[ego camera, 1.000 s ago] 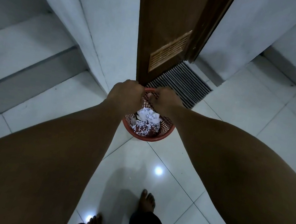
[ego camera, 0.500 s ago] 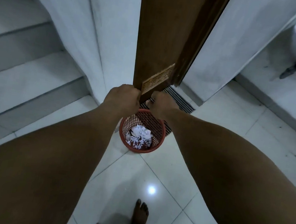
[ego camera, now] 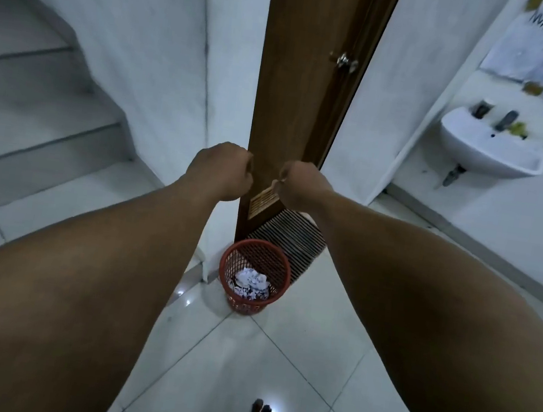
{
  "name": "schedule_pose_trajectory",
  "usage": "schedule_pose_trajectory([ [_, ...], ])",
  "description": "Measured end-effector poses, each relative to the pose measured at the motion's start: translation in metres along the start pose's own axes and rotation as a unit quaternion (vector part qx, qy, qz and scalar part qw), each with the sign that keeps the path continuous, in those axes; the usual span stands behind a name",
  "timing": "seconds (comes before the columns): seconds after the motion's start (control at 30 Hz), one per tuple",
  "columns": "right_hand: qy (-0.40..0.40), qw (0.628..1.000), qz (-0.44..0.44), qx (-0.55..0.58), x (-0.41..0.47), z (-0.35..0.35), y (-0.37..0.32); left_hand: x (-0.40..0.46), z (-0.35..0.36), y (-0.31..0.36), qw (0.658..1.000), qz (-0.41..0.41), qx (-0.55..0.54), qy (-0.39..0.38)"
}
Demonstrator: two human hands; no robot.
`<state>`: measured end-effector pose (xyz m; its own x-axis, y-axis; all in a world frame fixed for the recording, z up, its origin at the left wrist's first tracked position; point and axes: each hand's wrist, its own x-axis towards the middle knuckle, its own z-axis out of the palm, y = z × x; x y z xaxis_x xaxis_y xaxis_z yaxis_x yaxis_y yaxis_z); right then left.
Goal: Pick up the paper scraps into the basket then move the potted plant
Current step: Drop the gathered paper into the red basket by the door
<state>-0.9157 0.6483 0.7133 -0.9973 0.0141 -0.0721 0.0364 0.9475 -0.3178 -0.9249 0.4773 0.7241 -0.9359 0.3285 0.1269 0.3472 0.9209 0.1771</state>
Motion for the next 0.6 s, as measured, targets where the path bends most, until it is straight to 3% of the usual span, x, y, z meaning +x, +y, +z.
schedule_pose_trajectory([
  [0.33, -0.013, 0.998, -0.051, -0.027, -0.114, -0.029, -0.027, -0.102, -0.058, 0.019, 0.998, -0.057, 0.004, 0.024],
  [0.6, -0.008, 0.985, -0.149, -0.091, -0.198, -0.056, -0.033, -0.202, -0.087, 0.044, 0.991, -0.128, 0.012, 0.045],
])
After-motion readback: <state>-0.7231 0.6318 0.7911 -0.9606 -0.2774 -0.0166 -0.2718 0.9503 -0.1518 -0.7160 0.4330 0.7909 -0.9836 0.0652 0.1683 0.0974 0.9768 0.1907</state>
